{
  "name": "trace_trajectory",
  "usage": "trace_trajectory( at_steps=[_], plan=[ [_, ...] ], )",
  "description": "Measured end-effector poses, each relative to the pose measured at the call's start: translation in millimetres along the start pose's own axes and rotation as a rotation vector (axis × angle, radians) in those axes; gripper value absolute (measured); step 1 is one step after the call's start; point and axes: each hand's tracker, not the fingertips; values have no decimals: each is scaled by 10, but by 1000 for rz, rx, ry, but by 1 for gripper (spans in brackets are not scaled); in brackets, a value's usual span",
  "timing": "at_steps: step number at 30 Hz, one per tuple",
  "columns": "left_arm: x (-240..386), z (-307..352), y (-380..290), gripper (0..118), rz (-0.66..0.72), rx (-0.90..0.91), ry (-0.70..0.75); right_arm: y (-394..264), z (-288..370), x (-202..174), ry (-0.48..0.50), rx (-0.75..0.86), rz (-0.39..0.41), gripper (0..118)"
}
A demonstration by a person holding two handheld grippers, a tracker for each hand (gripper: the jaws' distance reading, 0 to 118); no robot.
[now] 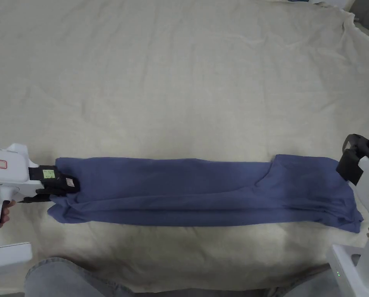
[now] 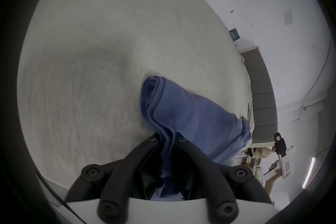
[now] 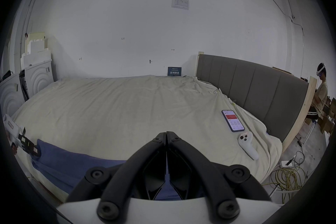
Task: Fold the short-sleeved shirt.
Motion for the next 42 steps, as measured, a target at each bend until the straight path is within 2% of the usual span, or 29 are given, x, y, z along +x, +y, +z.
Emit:
trace_trajectory(
  at_steps=[2,4,7,14,19,25,28,38,39,40,41,42],
  plan=[
    [100,22,27,5,2,-19,73,-5,-4,-9,3,-2,18,0],
    [249,87,34,4,-64,-12,154,-3,-11,2,14,-3,11,0],
    [549,276,-33,3,-102,14,195,27,-3,22,26,7,-2,0],
    [1315,785,-152,3,-254,114,171,133,40,117,56,54,-12,0],
    [1972,781,-310,3,-378,122,85,175,103,244,70,88,-32,0],
    [2716,219,-507,3,-554,24,14,154,211,466,50,111,-56,0],
    [2983,-229,-587,3,-600,-48,39,127,277,586,28,115,-69,0],
    [3474,-1702,-942,5,-604,-203,142,-24,476,1010,-67,104,-92,0],
    [3494,-1803,-983,10,-599,-205,150,-46,476,1043,-79,98,-96,0],
    [3507,-1872,-1021,24,-599,-202,162,-65,475,1078,-86,93,-99,0],
    [3527,-1929,-1072,44,-608,-210,166,-82,472,1113,-94,87,-104,0],
    [3523,-1989,-1093,69,-618,-218,170,-94,466,1145,-101,80,-111,0]
  ],
)
